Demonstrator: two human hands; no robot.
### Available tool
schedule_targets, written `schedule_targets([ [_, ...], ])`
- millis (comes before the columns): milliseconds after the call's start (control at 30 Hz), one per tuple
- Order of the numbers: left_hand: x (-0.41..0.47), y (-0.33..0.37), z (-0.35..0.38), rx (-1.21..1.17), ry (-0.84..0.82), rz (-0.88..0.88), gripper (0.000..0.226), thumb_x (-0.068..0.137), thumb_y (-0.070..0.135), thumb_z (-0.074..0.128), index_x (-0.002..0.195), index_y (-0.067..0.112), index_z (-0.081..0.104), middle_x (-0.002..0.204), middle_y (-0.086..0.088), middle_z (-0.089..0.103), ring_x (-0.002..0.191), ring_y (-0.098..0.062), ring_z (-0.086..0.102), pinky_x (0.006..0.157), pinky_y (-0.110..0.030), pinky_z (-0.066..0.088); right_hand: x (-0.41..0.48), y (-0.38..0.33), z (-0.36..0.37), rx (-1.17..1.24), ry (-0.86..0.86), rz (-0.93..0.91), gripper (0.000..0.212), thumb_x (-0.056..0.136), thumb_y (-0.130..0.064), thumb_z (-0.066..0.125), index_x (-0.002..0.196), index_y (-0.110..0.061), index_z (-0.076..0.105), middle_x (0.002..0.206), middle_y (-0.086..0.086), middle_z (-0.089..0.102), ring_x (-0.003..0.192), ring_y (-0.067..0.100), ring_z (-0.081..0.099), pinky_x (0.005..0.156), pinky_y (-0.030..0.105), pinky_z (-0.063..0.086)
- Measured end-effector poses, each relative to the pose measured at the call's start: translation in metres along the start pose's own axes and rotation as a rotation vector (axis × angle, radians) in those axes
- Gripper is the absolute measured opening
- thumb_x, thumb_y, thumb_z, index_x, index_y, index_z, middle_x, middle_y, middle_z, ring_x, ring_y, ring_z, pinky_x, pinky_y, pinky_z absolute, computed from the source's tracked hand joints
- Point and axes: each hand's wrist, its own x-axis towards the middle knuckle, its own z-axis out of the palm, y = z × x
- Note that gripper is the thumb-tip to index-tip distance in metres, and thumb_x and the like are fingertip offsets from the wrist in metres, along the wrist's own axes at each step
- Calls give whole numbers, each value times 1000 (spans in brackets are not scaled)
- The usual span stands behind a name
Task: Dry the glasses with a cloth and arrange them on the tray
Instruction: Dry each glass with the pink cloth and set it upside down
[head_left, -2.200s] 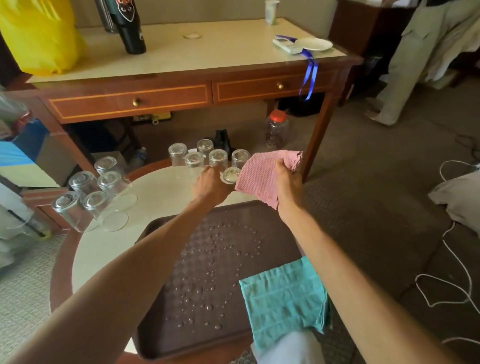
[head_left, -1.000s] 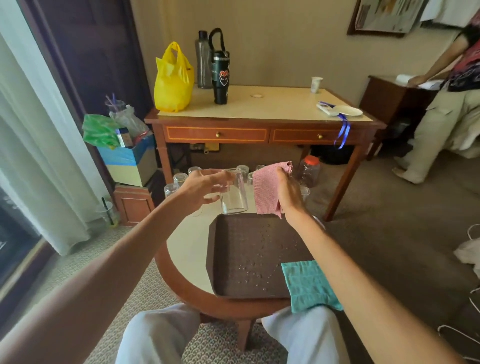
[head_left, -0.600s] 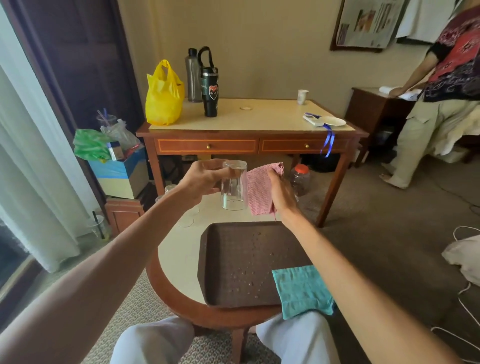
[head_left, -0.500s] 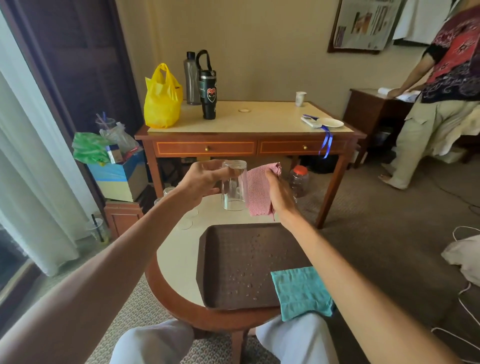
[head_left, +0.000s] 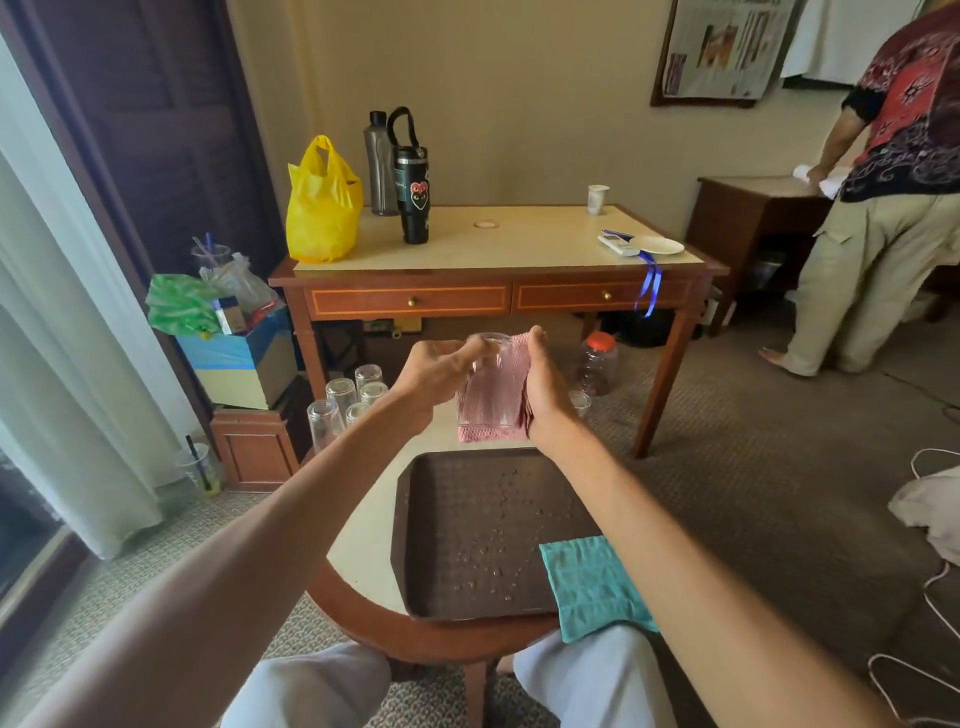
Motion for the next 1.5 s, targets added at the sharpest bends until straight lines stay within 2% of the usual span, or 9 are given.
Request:
schedule_targets([
  [167,5,-9,19,113,82,51,54,84,66,65,87,13,76,80,-7,71,75,-24,67,63,-31,49,-5,-5,-2,155,-29,101,94,90,-82,13,112,-13,73,110,20,73,107,34,68,97,49,53],
  [333,5,-6,24,128,20,35,45,97,57,59,108,16,74,99,-6,76,93,-26,74,86,-41,60,-1,-6,-5,196,-68,113,85,95,-76,11,111,-16,70,108,16,74,92,26,70,69,35,56],
  [533,4,-3,28,-29,44,-30,31,97,45,67,96,14,73,106,-17,76,97,-33,74,93,-50,60,1,-5,-6,275,-100,141,87,97,-73,11,124,-12,66,115,21,71,108,35,65,94,51,50],
  [667,9,-8,25,-141,110,-62,65,87,45,80,136,6,62,123,-12,70,108,-28,69,96,-44,58,4,1,-5,304,-59,112,68,105,-52,16,120,-9,66,105,19,71,98,32,65,86,42,53],
  [833,11,-10,23,-189,145,-79,18,77,36,89,85,25,78,92,-6,79,92,-28,76,89,-47,62,9,6,3,279,-70,73,61,106,-50,27,126,-6,65,104,19,73,104,35,66,90,44,53],
  [1167,4,-18,12,-174,331,-35,61,58,51,97,107,19,82,98,-2,80,83,-19,78,80,-39,65,13,11,15,304,-159,123,65,99,-66,36,124,-15,68,123,21,68,119,39,62,108,62,40],
  [1267,-3,-15,12,-122,406,13,51,62,53,94,101,21,83,90,4,80,78,-11,76,74,-30,64,10,8,14,327,-242,141,63,99,-66,35,126,-18,66,124,24,67,113,40,65,98,67,46],
  [1367,-7,-10,12,-128,448,40,48,65,54,93,97,20,84,84,6,79,73,-9,76,69,-28,63,2,0,14,338,-305,156,65,102,-64,29,118,-12,65,100,21,74,91,36,73,76,55,59],
  [1500,-7,2,9,-123,484,50,49,65,58,91,94,20,84,80,7,78,70,-11,75,63,-29,63,2,-7,13,407,-317,83,82,97,-74,21,129,-12,63,122,22,68,115,38,64,103,61,45],
])
